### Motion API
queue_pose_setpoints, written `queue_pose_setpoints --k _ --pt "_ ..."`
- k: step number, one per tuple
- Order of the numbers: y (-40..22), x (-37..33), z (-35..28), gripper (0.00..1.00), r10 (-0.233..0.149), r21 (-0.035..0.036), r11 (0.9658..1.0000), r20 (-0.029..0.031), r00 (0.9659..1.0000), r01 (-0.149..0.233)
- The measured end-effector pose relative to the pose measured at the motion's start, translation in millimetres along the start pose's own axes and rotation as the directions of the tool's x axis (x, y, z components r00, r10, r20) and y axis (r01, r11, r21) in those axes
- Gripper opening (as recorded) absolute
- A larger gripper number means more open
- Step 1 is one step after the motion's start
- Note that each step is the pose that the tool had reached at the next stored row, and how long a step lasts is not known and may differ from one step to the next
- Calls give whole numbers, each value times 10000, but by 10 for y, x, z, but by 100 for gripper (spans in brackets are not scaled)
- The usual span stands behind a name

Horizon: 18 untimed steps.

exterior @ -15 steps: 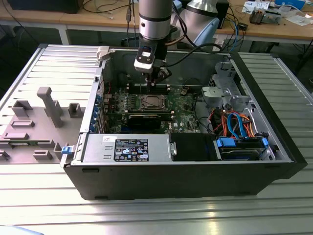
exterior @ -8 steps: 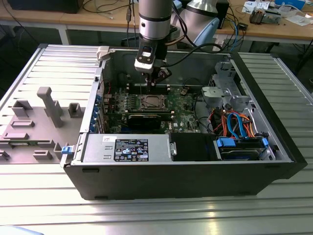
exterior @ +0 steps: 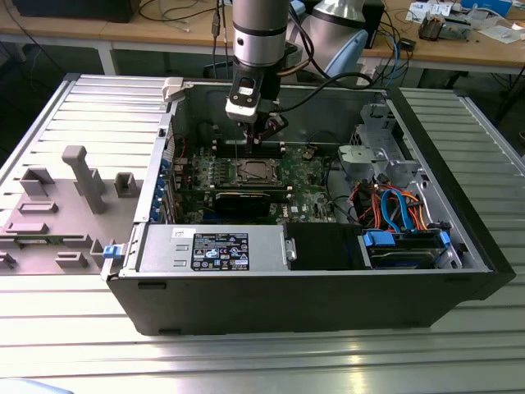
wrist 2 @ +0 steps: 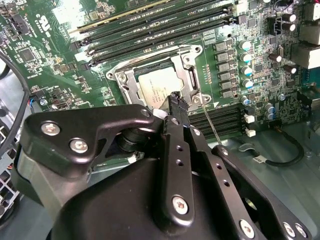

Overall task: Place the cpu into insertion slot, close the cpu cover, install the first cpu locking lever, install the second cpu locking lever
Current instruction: 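Install the first cpu locking lever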

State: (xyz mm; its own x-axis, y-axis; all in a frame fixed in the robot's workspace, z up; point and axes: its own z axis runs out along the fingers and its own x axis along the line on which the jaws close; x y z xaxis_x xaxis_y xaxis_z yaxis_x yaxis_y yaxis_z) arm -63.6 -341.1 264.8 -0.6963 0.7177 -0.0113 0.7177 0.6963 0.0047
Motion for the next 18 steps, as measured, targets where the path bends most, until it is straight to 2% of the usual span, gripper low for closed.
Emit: queue_pose_setpoints --k 3,5,8,11,18 --pt "0 0 0 11 -150 -2 9999 -1 9999 150" --pt "0 0 0 11 -452 -5 9990 -2 9990 452" --pt "-11 11 0 11 -918 -11 9958 -4 9958 918" --pt "-32 30 -1 11 -1010 -12 9949 -4 9949 1010" --pt "-33 31 -1 11 -1017 -12 9948 -4 9948 1017"
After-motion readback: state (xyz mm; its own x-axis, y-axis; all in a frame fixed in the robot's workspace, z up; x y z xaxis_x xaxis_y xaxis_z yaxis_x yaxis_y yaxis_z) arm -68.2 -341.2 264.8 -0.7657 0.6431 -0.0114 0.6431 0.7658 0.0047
